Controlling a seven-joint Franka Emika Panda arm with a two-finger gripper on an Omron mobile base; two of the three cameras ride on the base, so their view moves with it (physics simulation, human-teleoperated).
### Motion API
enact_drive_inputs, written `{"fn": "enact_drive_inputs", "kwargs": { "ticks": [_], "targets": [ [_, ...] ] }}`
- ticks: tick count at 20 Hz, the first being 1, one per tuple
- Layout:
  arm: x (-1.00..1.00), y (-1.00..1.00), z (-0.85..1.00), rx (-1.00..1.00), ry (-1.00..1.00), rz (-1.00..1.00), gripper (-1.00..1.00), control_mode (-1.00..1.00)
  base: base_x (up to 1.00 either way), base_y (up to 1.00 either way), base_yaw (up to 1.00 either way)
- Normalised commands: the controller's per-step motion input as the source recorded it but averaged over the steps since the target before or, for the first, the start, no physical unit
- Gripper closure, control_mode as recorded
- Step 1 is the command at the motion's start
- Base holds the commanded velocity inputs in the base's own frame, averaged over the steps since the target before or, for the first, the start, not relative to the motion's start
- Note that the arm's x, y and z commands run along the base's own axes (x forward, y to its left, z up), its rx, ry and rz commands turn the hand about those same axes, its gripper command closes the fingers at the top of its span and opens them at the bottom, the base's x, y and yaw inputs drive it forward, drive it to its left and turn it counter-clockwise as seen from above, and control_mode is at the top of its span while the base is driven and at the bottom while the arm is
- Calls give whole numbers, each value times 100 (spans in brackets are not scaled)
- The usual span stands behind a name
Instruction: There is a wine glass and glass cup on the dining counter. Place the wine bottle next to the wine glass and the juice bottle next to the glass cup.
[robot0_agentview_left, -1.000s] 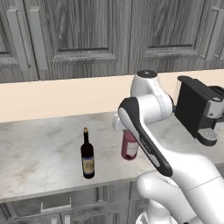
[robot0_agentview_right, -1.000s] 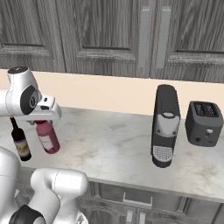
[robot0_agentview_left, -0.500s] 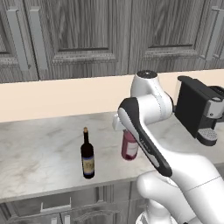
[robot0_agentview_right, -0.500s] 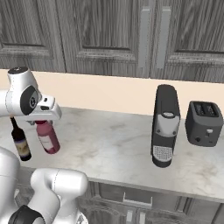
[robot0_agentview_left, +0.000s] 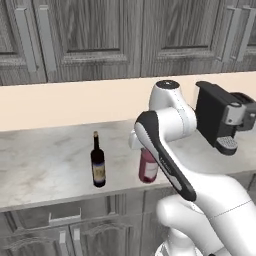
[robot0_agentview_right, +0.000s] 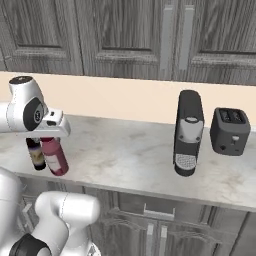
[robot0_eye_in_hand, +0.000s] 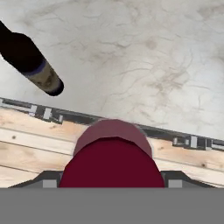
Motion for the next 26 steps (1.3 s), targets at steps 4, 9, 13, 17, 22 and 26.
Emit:
{"fn": "enact_drive_inputs", "kwargs": {
  "ticks": [4,9,13,17,22,26],
  "targets": [
    [0,0,0,0,0,0,100,100,-61,4,0],
    [0,0,0,0,0,0,100,100,-57,4,16],
    [0,0,0,0,0,0,100,100,-49,2,65],
    [0,0,0,0,0,0,100,100,-39,0,82],
    [0,0,0,0,0,0,100,100,-30,0,92],
    [0,0,0,0,0,0,100,100,-23,0,97]
  ]
}}
